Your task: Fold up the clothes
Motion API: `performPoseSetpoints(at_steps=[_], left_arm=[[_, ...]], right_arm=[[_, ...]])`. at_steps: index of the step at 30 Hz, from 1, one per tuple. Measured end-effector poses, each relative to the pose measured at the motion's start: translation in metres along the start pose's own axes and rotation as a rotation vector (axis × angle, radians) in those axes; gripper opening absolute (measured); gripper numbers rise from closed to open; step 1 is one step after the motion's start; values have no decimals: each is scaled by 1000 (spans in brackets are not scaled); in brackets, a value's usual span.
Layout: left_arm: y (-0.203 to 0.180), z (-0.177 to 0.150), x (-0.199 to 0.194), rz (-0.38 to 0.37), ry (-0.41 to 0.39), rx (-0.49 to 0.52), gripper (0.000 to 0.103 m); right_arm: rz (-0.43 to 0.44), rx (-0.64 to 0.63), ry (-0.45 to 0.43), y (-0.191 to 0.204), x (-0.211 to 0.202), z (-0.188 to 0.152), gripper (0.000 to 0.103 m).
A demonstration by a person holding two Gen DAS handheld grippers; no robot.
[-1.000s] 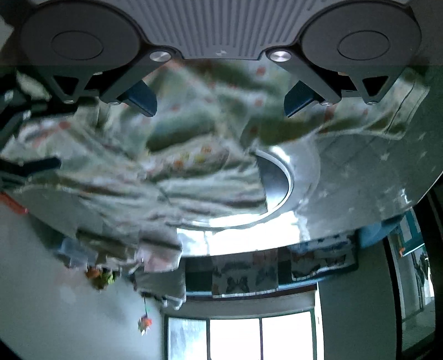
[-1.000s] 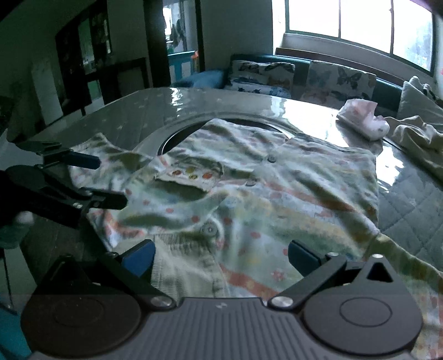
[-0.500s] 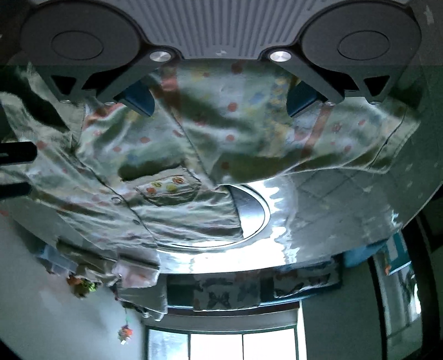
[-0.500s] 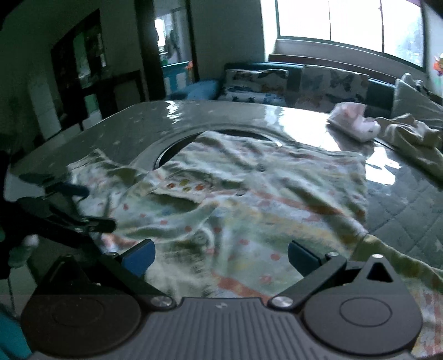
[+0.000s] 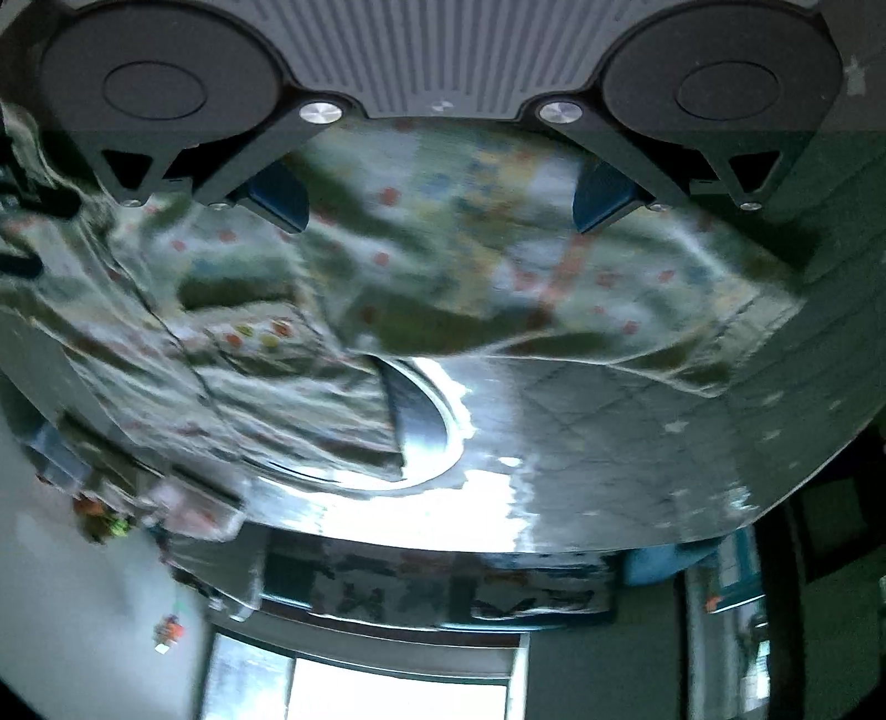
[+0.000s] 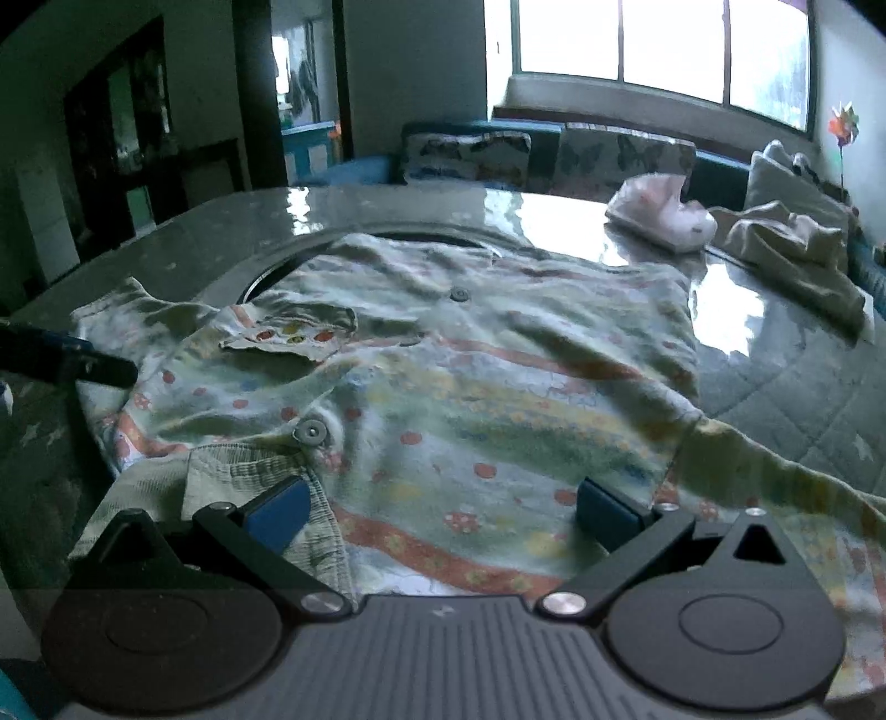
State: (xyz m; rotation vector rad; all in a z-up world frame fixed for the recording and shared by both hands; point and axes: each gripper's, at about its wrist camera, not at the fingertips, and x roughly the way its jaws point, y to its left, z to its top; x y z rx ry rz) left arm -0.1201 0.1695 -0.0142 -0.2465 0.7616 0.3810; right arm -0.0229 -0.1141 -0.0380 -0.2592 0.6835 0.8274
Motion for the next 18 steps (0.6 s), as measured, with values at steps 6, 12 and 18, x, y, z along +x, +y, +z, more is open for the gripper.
performPoseSetpoints(at_steps=[6, 12, 18], left_arm=[[33, 6, -8, 113, -67, -116, 103], [68, 10, -12, 261, -130, -232, 103], [96, 13, -6, 347, -136, -324, 103]], right_arm=[[7, 6, -41, -1, -2, -4, 103], [13, 16, -53, -2, -3, -6, 103], [10, 14, -51, -1, -3, -6, 103]])
